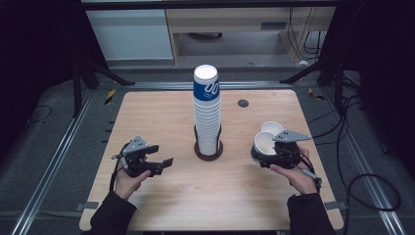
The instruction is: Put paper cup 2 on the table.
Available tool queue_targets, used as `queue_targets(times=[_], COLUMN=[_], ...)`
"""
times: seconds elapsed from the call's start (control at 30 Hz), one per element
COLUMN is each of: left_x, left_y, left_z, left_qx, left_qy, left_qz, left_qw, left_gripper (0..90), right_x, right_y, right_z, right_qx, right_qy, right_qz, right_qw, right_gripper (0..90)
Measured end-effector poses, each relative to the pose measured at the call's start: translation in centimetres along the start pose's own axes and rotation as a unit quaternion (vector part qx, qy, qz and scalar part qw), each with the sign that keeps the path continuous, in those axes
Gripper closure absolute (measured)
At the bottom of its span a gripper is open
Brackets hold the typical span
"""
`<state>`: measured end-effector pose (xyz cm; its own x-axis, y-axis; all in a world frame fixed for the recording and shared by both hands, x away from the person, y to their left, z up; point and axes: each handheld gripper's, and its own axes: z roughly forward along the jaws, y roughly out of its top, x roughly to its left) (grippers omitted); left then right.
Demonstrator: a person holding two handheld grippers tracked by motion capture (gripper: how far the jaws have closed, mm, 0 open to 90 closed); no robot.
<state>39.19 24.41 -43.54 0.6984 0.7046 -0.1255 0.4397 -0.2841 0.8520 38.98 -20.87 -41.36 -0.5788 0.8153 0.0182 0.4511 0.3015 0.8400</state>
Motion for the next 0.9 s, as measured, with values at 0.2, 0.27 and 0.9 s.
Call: queue_targets(times=[0.2, 0.27, 0.9], left_x=[0.2, 0.2, 0.3], left_y=[0.0, 0.0, -0.1], left_z=[-0.1, -0.1, -0.1], left_qx=[0.001, 0.0, 0.005], left_qy=[0.004, 0.004, 0.006], left_qz=[-0.002, -0.003, -0.003], left_qw=[1.0, 1.0, 1.0], left_gripper=[17.0, 17.1, 17.6], right_x=[-0.5, -0.6, -1.5], right_y=[-1.0, -1.4, -4.3], right_z=[0.1, 0.2, 1.9], right_qx=[0.017, 0.022, 0.077], right_qy=[-0.012, -0.015, -0.031], right_qz=[0.0, 0.005, 0.008], right_qw=[0.9998, 0.9996, 0.9965], right_gripper=[20.1, 20.1, 19.7])
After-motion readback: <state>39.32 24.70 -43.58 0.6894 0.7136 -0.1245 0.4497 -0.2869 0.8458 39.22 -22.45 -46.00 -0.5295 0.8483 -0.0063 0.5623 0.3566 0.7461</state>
